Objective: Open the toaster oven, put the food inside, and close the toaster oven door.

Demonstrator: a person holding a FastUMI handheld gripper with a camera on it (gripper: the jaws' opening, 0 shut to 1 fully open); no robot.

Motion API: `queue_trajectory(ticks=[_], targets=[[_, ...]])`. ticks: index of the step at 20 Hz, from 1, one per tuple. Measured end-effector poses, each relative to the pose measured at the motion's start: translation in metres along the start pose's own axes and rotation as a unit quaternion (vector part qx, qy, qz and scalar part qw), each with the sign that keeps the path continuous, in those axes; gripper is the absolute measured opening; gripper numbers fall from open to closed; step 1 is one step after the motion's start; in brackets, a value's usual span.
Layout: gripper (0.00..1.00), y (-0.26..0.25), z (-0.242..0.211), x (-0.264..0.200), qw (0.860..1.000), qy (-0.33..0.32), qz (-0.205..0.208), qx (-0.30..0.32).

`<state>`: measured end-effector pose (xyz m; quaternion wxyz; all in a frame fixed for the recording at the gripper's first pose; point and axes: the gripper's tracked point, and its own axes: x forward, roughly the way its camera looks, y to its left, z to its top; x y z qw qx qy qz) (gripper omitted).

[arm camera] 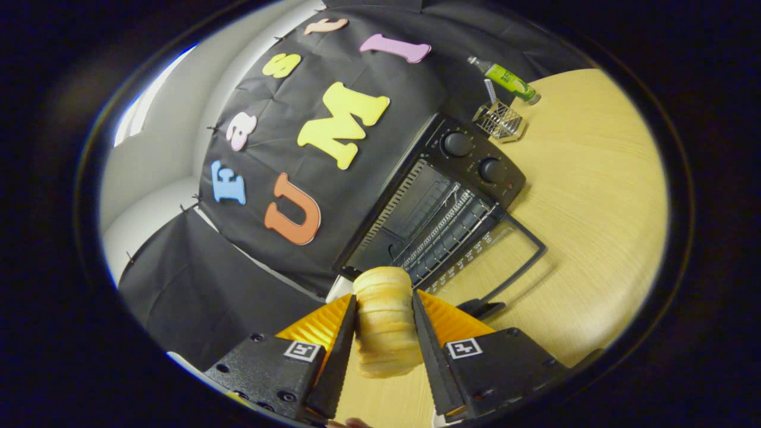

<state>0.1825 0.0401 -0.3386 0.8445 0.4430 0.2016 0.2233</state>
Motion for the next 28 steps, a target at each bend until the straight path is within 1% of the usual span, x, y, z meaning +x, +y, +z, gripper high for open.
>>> queue_trajectory(ticks=[3, 5, 8, 11, 13, 14, 15, 16, 17, 18, 19, 21, 25, 28], targets=[[0.64, -0.015, 0.014, 0.049, 1.0, 0.023, -0.014, 0.009], [0.64, -0.025, 0.03, 0.077, 0.999, 0.016, -0.028, 0.016], [0.64, -0.045, 0.053, 0.117, 0.998, -0.005, -0.055, -0.001], [0.64, -0.06, 0.067, 0.144, 0.997, -0.014, -0.076, -0.03], [0.64, -0.055, 0.07, 0.156, 0.996, -0.019, -0.069, -0.046], [0.64, -0.054, 0.072, 0.16, 0.995, -0.027, -0.078, -0.053], [0.65, -0.051, 0.078, 0.163, 0.994, -0.048, -0.081, -0.057], [0.67, -0.04, 0.08, 0.168, 0.994, -0.062, -0.065, -0.064], [0.68, -0.043, 0.067, 0.169, 0.992, -0.046, -0.076, -0.09], [0.73, -0.041, 0.062, 0.167, 0.992, -0.038, -0.075, -0.093], [0.78, -0.043, 0.063, 0.163, 0.992, -0.039, -0.083, -0.09], [0.85, -0.042, 0.072, 0.154, 0.99, -0.064, -0.094, -0.081], [1.0, -0.03, 0.067, 0.129, 0.99, -0.056, -0.095, -0.083], [1.0, -0.013, 0.065, 0.104, 0.99, -0.052, -0.092, -0.096]])
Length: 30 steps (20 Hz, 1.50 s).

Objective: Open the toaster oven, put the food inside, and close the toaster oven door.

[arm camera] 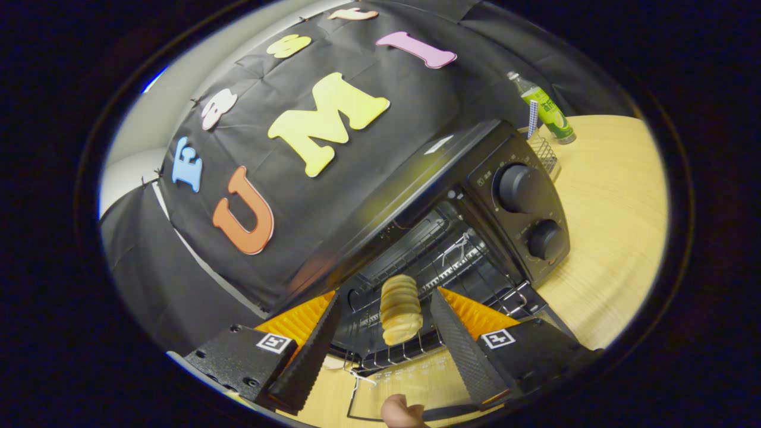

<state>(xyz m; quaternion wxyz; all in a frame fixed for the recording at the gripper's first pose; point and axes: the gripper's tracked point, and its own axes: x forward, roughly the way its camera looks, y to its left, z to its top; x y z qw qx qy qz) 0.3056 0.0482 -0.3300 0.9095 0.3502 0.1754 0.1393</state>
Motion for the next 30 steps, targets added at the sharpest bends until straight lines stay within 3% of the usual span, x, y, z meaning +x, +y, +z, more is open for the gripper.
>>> queue_trajectory(ticks=[8, 12, 19, 24, 30], targets=[[1.0, 0.028, 0.008, -0.076, 1.0, 0.011, 0.011, -0.008], [1.0, 0.031, -0.014, -0.098, 0.997, 0.043, -0.003, -0.064], [1.0, -0.022, -0.088, -0.107, 0.966, 0.135, -0.107, -0.194], [1.0, -0.047, -0.136, -0.114, 0.942, 0.195, -0.143, -0.234], [1.0, -0.066, -0.155, -0.112, 0.922, 0.222, -0.174, -0.265]])
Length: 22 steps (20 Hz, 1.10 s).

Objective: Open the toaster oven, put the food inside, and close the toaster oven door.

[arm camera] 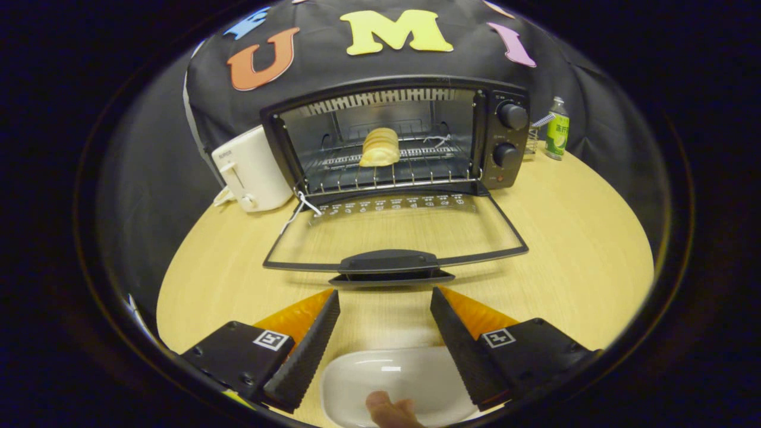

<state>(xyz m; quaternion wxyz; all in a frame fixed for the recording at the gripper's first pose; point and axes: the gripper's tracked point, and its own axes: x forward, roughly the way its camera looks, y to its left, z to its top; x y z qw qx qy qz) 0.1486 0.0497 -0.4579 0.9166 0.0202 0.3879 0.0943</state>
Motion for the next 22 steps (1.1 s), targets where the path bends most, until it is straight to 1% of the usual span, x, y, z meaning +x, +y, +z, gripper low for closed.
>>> queue_trajectory(ticks=[2, 4, 6, 11, 15, 18, 22], targets=[[1.0, 0.001, 0.002, 0.005, 1.0, -0.003, -0.001, 0.003], [1.0, -0.002, -0.001, 0.011, 1.0, 0.003, -0.019, -0.006], [1.0, 0.005, -0.003, 0.015, 1.0, 0.008, -0.007, -0.002], [1.0, 0.005, 0.004, 0.01, 0.999, 0.011, -0.001, 0.031], [1.0, 0.006, 0.012, 0.001, 0.999, 0.004, 0.005, 0.042], [1.0, 0.01, 0.024, -0.011, 0.999, -0.012, 0.003, 0.034], [1.0, 0.014, 0.052, -0.028, 0.998, -0.054, -0.003, 0.012]])
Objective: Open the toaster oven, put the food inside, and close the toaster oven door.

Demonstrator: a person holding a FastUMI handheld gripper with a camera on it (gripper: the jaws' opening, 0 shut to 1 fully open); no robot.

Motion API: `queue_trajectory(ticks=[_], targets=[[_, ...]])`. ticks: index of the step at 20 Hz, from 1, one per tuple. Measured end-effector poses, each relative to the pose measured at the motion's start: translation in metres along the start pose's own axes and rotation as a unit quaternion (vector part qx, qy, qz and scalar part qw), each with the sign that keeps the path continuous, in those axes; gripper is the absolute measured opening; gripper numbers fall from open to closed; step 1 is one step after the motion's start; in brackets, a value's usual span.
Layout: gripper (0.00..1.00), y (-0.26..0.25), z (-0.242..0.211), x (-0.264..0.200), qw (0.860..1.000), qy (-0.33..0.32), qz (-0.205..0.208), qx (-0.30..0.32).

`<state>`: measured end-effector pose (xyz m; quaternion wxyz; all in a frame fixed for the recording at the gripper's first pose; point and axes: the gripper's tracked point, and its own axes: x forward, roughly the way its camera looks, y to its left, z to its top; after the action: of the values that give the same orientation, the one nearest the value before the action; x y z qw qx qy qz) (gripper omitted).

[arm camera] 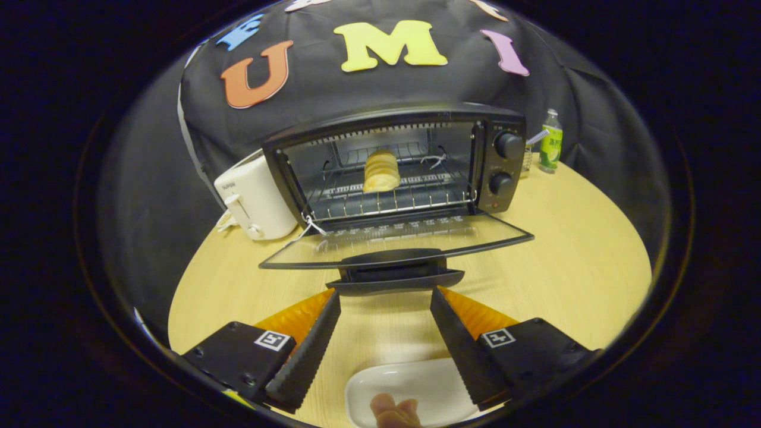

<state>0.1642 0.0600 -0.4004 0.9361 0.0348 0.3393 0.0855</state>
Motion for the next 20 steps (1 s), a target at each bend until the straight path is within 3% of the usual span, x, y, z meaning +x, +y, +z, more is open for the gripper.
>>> queue_trajectory(ticks=[8, 13, 16, 20], targets=[[1.0, 0.01, 0.059, -0.002, 0.997, -0.073, -0.016, -0.024], [1.0, 0.015, 0.105, 0.009, 0.994, -0.111, 0.011, -0.015], [1.0, 0.006, 0.117, 0.002, 0.993, -0.114, 0.02, 0.015], [1.0, -0.004, 0.137, -0.033, 0.99, -0.138, 0.007, -0.011]])
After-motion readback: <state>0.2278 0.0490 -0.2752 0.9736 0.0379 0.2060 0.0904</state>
